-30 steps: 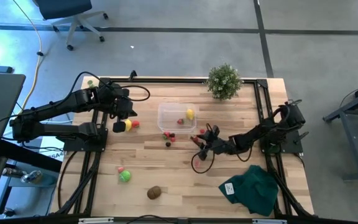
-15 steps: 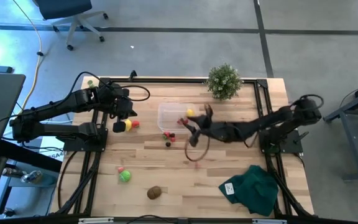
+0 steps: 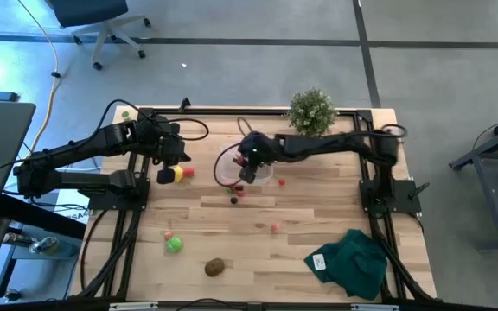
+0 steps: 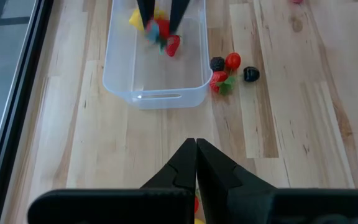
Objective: Pick and placing Produce into tupperware
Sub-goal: Put the red strawberry into the transparent bin, then put the red cherry into the transparent bin
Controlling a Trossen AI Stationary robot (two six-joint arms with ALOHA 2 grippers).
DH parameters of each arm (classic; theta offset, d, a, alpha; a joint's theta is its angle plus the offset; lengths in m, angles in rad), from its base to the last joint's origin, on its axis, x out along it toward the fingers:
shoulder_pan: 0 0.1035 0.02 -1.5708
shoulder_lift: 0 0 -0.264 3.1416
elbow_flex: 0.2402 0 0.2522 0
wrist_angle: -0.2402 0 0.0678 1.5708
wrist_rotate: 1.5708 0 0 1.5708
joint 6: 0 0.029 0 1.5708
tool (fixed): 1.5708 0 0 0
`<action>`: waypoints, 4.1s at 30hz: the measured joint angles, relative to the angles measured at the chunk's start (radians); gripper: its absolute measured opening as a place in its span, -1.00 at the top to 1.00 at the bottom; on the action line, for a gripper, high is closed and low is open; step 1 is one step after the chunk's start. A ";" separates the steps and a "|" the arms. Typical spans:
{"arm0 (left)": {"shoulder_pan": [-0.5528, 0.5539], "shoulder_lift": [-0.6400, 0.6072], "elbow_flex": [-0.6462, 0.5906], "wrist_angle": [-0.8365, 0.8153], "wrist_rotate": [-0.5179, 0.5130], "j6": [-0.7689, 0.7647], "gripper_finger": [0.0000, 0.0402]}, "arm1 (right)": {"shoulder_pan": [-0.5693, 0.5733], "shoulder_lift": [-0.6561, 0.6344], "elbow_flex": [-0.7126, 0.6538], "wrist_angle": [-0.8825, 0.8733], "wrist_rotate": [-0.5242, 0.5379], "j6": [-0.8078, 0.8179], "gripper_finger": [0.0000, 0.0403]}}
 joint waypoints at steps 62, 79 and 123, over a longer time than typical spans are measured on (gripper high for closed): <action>0.000 0.000 0.000 0.000 0.000 0.000 0.99 | -0.038 -0.020 0.206 -0.260 -0.090 -0.032 0.05; 0.000 0.000 0.000 0.000 0.000 0.000 0.99 | 0.125 -0.732 -0.662 0.351 0.224 0.115 0.20; 0.000 0.000 0.000 0.000 0.000 0.000 0.99 | 0.284 -0.198 -0.955 0.899 0.417 0.296 -0.14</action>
